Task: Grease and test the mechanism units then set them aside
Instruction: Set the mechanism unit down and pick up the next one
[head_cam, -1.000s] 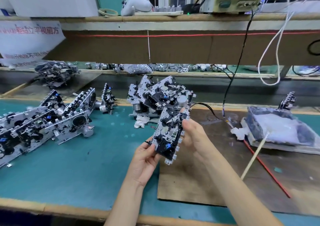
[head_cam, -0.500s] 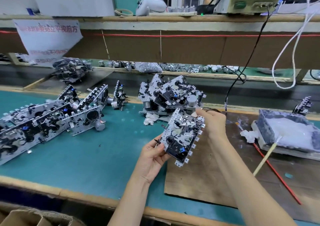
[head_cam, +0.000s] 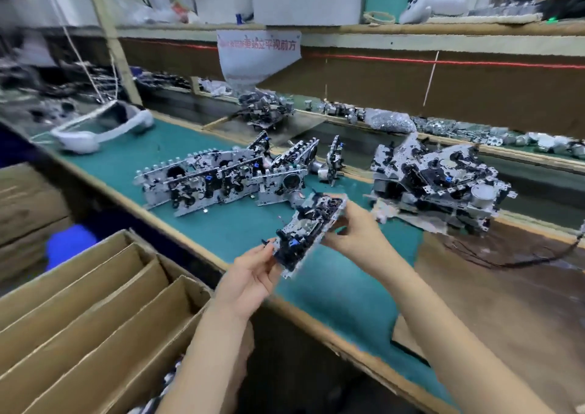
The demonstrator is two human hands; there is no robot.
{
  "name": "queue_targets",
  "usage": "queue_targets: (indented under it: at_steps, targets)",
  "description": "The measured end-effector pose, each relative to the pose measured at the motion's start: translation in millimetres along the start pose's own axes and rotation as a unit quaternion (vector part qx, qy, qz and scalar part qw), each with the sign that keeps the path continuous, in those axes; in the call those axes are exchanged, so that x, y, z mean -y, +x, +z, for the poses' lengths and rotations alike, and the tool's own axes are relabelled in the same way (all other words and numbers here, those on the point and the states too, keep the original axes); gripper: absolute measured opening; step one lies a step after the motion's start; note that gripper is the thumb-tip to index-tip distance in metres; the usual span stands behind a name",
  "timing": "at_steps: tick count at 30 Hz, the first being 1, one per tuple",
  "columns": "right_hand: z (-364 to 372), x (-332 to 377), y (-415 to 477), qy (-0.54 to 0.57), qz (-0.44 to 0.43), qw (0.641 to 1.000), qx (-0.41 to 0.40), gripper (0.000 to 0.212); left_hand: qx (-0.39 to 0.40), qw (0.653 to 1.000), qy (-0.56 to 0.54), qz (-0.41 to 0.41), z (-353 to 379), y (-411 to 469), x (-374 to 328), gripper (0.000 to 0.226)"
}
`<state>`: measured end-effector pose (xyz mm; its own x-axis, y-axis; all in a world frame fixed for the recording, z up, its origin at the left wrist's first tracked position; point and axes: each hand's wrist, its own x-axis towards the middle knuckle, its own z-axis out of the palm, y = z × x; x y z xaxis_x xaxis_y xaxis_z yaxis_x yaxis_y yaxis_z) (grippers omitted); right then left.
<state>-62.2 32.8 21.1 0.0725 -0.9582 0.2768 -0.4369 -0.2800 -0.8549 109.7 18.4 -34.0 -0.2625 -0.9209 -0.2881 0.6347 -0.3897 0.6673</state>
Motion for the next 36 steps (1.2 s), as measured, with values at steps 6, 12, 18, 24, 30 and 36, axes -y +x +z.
queue_targets:
  at_steps: [6, 12, 18, 24, 30, 36]
  targets:
    - [112, 17, 27, -0.113, -0.024, 0.991, 0.065, 0.021, -0.068, 0.996, 0.053, 0.01, -80, -66, -58, 0.007]
    - [192, 32, 20, -0.126, 0.019, 0.972, 0.198, 0.033, -0.289, 0.868, 0.388, 0.11, -124, -114, -93, 0.021]
    - [243, 17, 6, -0.257, 0.034, 0.929, 0.263, 0.031, -0.272, 0.759, 0.584, 0.094, -115, -120, -98, 0.02]
    - [254, 5, 16, -0.349, 0.07, 0.891, 0.283, 0.042, -0.266, 0.551, 0.79, -0.032, -123, -78, -75, 0.031]
    - [208, 15, 46, -0.26, 0.06, 0.932, 0.245, 0.026, -0.221, 0.473, 0.848, -0.091, -138, -62, -62, 0.035]
    - [124, 15, 100, -0.25, 0.04, 0.965, 0.065, 0.025, -0.287, 0.523, 0.799, 0.076, -90, -29, -92, 0.021]
